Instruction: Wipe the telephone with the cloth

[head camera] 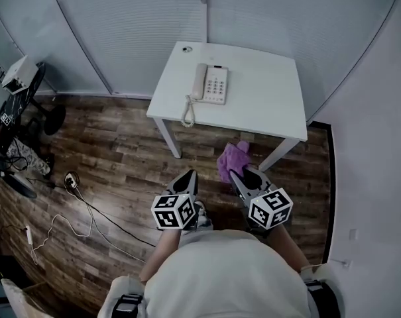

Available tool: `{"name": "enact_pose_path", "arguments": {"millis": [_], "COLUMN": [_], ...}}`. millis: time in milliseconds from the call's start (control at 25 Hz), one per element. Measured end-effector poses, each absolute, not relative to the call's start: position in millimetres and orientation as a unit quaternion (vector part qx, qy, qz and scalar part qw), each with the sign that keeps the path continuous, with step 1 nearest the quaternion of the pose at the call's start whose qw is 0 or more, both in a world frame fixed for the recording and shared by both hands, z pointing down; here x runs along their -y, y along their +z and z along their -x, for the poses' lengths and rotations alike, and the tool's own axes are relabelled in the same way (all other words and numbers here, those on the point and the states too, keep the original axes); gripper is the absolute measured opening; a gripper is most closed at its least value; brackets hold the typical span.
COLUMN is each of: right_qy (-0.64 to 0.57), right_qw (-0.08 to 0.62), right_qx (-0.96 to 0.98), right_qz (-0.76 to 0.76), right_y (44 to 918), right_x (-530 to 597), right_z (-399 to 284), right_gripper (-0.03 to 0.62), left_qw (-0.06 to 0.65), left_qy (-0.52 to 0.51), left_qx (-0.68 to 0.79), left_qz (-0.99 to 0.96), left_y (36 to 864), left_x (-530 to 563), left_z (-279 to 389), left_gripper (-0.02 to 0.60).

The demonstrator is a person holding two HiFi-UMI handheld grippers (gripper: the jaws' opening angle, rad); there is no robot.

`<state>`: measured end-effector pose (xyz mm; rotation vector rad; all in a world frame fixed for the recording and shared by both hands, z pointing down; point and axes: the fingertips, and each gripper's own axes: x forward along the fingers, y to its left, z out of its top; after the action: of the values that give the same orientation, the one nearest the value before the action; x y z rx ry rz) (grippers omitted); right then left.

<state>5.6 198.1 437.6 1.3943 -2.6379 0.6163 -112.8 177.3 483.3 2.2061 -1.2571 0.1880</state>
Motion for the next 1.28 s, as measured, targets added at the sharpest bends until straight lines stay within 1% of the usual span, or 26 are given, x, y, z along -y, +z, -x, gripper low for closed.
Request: {"name": "enact_pose_path", "arguments": {"millis": [640, 1280], "right_qy": [0.188, 0.181], "right_qw": [0.042, 0.032], "right_qx": [0.858, 0.854], "right_qz": [-0.476, -0.487], "right_y": [434.1, 426.8], "right_x": [-80.4, -3.3], "right_z": [41.9, 35.3], "right_gripper": [0.098, 0.098], "left_qw": [0.292, 0.298], "left_qy": [0.073, 0.090], "left_qx": [0.451, 0.455], "left_qz": [-0.840, -0.834], "left_y": [489.5, 497.7], "left_x": [-55.6, 10.1], "left_z": [155.5, 159.4], "left_gripper": [0.023, 0.023]}}
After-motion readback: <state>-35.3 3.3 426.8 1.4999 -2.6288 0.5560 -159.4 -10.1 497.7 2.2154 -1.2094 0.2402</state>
